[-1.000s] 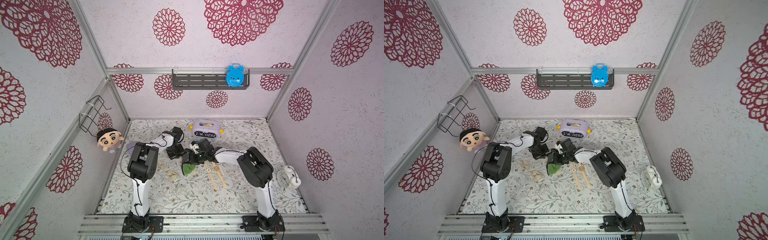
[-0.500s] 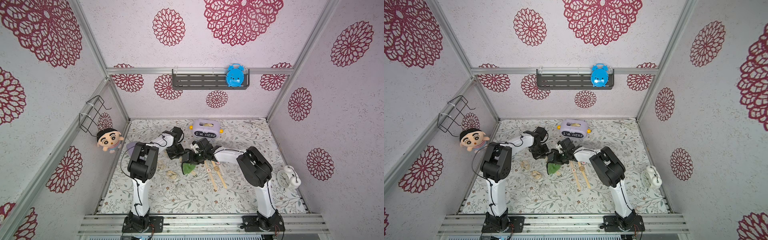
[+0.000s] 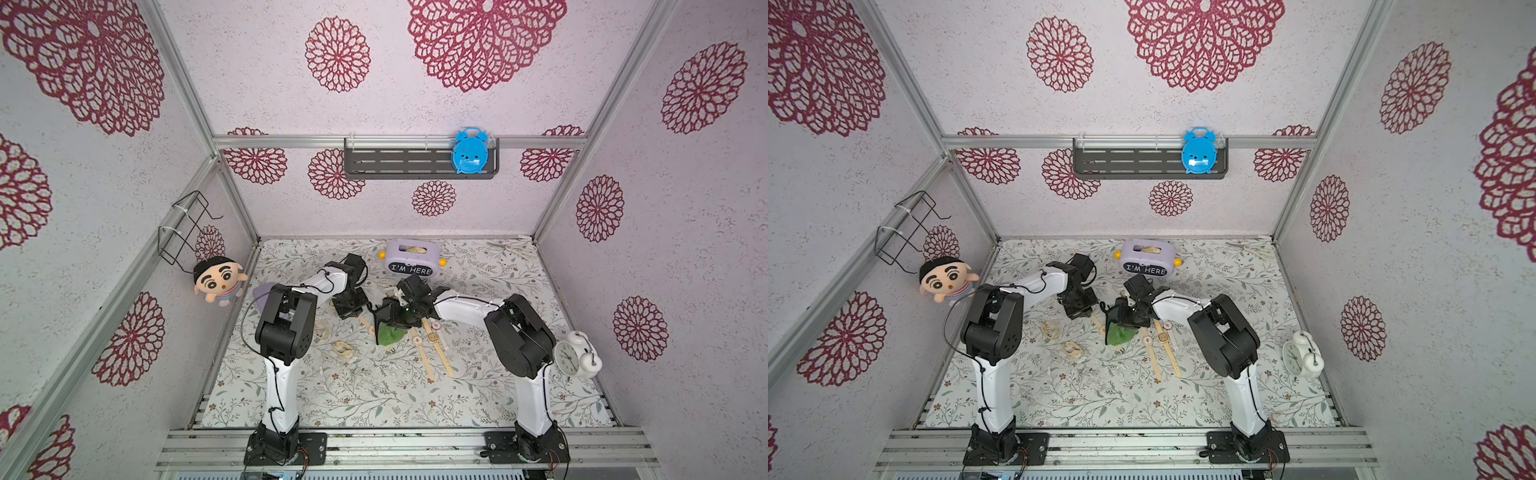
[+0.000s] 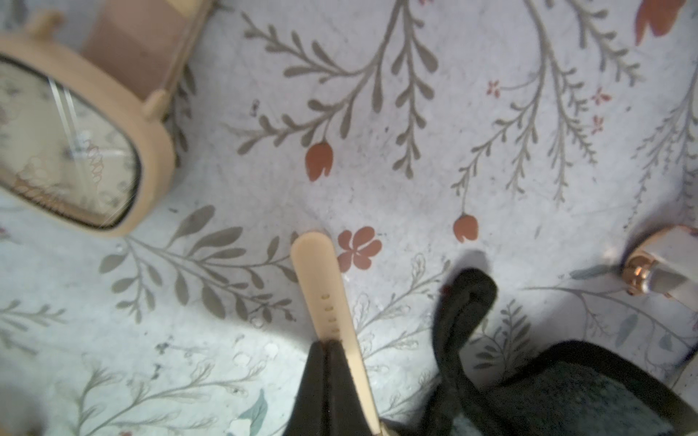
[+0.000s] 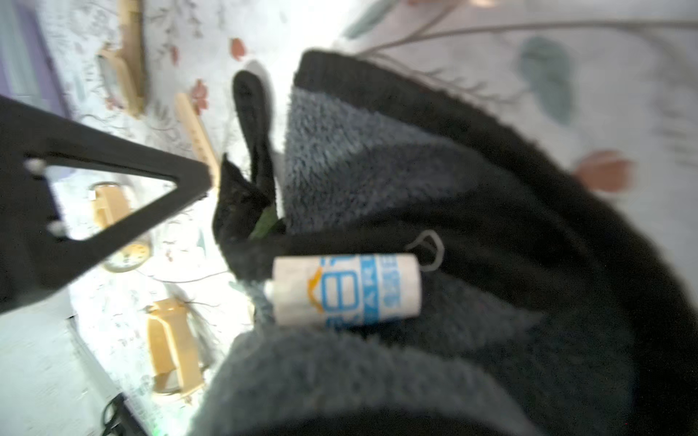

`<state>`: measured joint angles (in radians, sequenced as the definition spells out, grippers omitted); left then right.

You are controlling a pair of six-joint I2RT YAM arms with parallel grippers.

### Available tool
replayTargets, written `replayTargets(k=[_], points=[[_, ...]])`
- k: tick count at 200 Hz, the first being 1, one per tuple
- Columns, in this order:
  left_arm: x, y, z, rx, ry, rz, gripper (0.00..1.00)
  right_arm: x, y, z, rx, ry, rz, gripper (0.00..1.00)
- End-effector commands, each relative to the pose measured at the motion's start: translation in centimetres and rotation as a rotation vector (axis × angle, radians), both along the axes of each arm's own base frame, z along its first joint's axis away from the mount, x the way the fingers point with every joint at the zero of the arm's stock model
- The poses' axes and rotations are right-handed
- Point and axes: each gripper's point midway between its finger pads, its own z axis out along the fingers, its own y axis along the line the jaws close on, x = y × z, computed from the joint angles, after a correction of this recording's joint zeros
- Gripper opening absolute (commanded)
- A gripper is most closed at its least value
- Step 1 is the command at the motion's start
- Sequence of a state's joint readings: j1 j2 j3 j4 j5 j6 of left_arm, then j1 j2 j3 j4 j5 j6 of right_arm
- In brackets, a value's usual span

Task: Wipe the watch dial
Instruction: Wipe the dirt from the watch dial.

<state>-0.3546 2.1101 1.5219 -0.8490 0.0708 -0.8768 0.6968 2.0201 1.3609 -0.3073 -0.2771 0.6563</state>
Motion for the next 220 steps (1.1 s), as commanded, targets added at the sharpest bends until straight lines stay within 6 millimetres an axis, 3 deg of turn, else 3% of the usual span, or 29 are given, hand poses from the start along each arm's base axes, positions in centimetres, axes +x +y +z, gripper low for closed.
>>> replayTargets(k=[1,62,84,116,138,182,220], points=[[-0.4,-0.2,-1.9,0.005,0.031,-0.001,0.00,-0.8,-4.7,-0.7,-0.177,0.027,-0.020,0.00],[0.0,-0.5,-1.9,-0.004,0.030,0.002,0.00,-1.2,1.7,6.6,0.233,-0.021,0.117,0.00],[0.0,-0.6,-1.9,-0.005,0.031,0.000,0.00,-1.7,3.7,7.7,0.338,-0.011,0.148,0.00],[0.1,-0.7,-1.9,-0.005,0.032,-0.001,0.00,-2.1,5.9,7.7,0.416,0.014,0.196,0.00],[0.0,-0.7,-1.9,-0.006,0.034,0.000,0.00,-1.9,6.5,6.6,0.414,0.030,0.195,0.00],[-0.1,-0.6,-2.0,-0.005,0.037,-0.001,0.00,-2.4,6.0,2.0,0.288,0.058,0.216,0.00],[-0.1,-0.6,-1.9,-0.003,0.037,0.000,0.00,-4.1,3.4,-2.8,0.039,0.080,0.238,0.00]])
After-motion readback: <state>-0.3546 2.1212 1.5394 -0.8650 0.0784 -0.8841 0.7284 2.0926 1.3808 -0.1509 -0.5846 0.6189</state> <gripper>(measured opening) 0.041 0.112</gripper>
